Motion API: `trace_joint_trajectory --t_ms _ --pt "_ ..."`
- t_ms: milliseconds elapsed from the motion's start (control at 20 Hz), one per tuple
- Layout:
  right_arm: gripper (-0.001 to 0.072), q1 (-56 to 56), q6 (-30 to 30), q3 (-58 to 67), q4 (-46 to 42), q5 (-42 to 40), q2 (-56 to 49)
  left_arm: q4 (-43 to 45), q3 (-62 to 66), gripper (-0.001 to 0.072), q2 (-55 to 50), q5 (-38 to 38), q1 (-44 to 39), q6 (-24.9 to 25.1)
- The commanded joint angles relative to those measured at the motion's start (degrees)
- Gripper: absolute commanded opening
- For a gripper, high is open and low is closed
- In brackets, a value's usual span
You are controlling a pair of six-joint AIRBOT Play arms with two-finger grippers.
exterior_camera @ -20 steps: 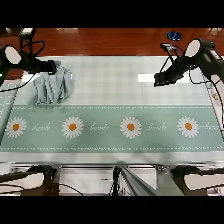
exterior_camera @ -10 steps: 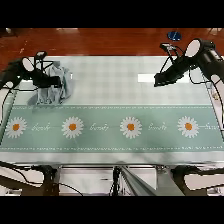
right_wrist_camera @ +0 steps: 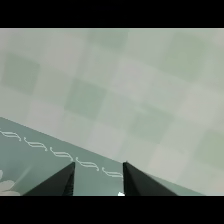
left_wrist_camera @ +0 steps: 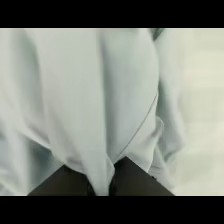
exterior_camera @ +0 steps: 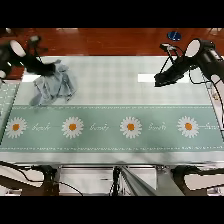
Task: Fold the shirts.
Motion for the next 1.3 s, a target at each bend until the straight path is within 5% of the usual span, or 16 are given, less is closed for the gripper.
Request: trace_joint_trajectory --t_ms 0,200,550,950,1050,1100,1250 --pt "0.0379 0.0 0.1 0.0 -6.1 3.8 1.5 -5.2 13.9 0.0026 6.6 -10.7 -1.0 0.1" --pt "0.0379 0.0 1.2 0.0 -14.7 5.9 7.5 -16.1 19.1 0.0025 19.6 -11.9 -5.7 0.1" --pt "0.0380 0.0 1.2 0.0 -16.6 8.9 20.1 -16.3 16.2 0.0026 25.7 -15.5 -26.4 -2.5" --pt "0.0380 0.0 1.2 0.0 -17.6 9.4 27.0 -16.3 0.3 0.0040 9.1 6.4 -52.0 -2.4" --pt "0.0380 0.0 1.2 0.0 -17.5 9.7 27.0 -17.7 0.3 0.0550 3.0 8.1 -54.8 -2.5" --pt "0.0380 0.0 1.2 0.0 -17.5 9.7 27.0 -17.7 0.6 0.0632 1.2 5.5 -54.5 -3.5" --pt "0.0380 0.0 1.2 0.0 -17.5 9.6 27.0 -14.1 0.7 0.0607 3.1 -6.0 -46.6 -0.9"
